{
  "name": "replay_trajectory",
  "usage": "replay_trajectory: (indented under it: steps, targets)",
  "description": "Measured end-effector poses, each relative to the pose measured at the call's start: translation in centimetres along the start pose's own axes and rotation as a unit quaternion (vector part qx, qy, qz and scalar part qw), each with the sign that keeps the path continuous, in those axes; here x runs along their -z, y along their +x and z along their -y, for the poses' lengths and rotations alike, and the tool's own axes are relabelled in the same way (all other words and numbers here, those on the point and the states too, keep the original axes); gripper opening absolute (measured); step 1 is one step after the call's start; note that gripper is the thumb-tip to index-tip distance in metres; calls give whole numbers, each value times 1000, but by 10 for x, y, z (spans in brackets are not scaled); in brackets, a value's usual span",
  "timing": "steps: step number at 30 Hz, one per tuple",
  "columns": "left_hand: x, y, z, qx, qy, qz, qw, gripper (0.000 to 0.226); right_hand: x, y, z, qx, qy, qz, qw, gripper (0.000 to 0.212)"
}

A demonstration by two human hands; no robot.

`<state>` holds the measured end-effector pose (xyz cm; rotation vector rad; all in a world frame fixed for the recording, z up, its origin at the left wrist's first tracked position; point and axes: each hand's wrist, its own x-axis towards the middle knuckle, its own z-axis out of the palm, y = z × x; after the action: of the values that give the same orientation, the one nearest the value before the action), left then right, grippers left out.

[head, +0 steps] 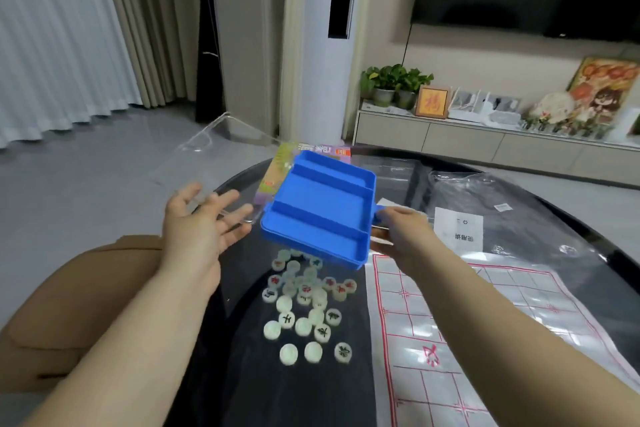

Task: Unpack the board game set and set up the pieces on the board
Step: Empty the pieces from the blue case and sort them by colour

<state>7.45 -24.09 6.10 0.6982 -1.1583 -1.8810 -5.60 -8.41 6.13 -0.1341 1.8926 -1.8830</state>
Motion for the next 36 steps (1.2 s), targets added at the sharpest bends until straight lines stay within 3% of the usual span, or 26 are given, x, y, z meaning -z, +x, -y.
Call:
replay_trajectory:
  steps: [3,6,10,15,20,22,24,27,31,36]
  targets:
    - [-30,13,13,29,62,16,998,33,24,12,13,5,5,-20,1000,25]
    - [-65,25,29,52,131,40,989,13,44,29,25,19,-23,-58,998,24]
    - [-106,43,51,67,168,73,981,21,69,54,33,30,-51,-104,993,19]
    - [-133,67,63,100,125,77,984,14,93,92,36,52,-27,-153,986,18]
    - [-134,84,78,142,43,53,988,13,91,116,23,50,4,-145,988,26]
    - [-135,87,88,147,31,42,988,16,88,121,17,56,23,-138,989,10]
    - [-135,89,96,149,29,34,988,18,87,125,10,59,17,-132,989,24]
    - [-134,88,98,144,42,37,988,11,86,124,5,69,-40,-129,988,40]
    - [-126,96,99,130,145,56,979,8,84,126,2,106,-151,-140,973,44]
    - [-112,103,98,127,322,117,931,37,85,134,-6,125,-278,-157,940,44]
